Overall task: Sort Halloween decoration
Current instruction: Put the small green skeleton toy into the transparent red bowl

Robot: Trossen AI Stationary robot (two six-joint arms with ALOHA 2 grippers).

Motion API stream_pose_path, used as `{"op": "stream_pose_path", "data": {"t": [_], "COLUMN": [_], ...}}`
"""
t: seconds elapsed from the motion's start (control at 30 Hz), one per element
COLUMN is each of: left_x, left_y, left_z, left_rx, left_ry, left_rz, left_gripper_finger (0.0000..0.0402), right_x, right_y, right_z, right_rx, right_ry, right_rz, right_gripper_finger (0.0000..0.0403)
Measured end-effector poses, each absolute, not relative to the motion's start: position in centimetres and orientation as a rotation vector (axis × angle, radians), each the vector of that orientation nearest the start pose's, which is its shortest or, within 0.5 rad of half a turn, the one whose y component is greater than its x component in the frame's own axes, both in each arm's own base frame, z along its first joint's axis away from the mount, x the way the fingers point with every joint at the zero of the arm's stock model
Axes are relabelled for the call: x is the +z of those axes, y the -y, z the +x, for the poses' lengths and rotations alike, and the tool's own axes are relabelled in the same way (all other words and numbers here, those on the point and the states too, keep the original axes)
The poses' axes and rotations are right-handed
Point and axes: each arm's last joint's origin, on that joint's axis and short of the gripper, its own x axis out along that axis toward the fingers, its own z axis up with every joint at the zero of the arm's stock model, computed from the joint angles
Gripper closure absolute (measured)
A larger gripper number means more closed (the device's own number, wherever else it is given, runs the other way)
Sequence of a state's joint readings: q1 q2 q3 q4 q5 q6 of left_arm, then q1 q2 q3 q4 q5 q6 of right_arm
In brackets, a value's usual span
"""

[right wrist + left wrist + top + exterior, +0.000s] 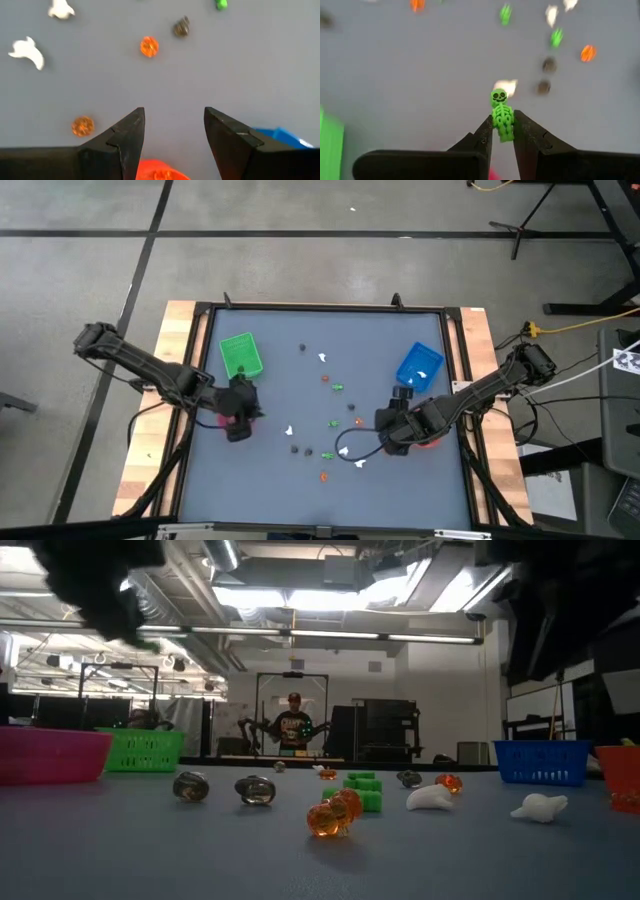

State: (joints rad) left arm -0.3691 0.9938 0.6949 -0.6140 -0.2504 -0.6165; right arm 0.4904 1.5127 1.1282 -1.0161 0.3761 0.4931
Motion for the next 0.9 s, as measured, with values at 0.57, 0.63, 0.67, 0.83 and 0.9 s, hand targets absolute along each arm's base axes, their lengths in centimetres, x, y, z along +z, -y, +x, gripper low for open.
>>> {"op": "stream_pose_path", "data": {"t": [0.57, 0.63, 0.67, 0.83, 0.9], "left_x": [21.9, 21.9, 21.9, 21.9, 21.9], "left_y": [5.2, 5.2, 5.2, 5.2, 5.2], "left_z": [14.4, 14.4, 14.4, 14.4, 14.4], "left_rx": [0.332, 0.343, 0.349, 0.357, 0.370], "left_ry": [-1.227, -1.225, -1.225, -1.224, -1.221], "left_rz": [-0.460, -0.475, -0.483, -0.493, -0.508], "left_gripper_finger": [0.0360, 0.0360, 0.0360, 0.0343, 0.0331], "right_x": [24.0, 24.0, 24.0, 24.0, 24.0], "right_y": [-12.2, -12.2, -12.2, -12.2, -12.2], "right_z": [25.2, 25.2, 25.2, 25.1, 25.2], "right_rx": [-0.140, -0.140, -0.140, -0.140, -0.140], "right_ry": [-1.162, -1.162, -1.162, -1.162, -1.162], "right_rz": [-0.188, -0.188, -0.188, -0.188, -0.188], "right_gripper_finger": [0.0198, 0.0198, 0.0198, 0.0198, 0.0198]}}
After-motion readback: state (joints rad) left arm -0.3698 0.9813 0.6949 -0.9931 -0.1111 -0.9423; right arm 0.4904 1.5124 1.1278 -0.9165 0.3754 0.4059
